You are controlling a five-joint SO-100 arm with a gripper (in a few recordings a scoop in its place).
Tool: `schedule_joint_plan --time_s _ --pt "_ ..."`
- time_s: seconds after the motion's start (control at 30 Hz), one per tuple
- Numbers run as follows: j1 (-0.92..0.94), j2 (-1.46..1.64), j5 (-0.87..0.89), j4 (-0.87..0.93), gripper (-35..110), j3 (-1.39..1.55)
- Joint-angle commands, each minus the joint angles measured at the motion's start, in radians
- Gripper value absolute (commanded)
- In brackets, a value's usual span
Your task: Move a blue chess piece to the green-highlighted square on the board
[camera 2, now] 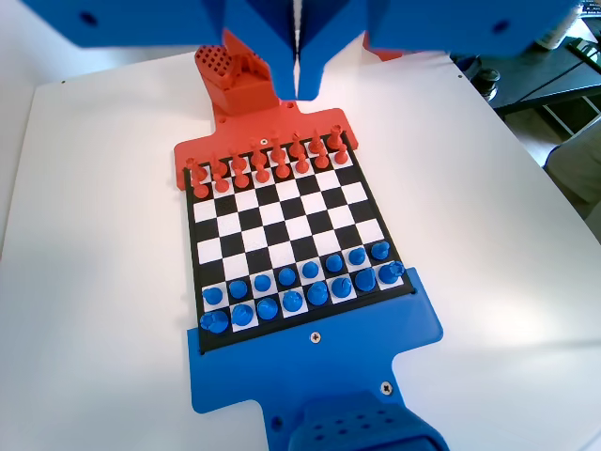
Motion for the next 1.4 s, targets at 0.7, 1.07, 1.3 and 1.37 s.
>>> schedule_joint_plan --time_s 0.7,1.07,1.3,1.37 --pt "-0.121 -0.141 0.147 -0.15 4 0.015" --pt "-0.095 -0.141 0.149 -0.376 4 0.305" --pt "-0.067 -0.141 0.135 -0.555 5 0.508" --pt "-0.061 -0.141 0.143 -0.6 5 0.554"
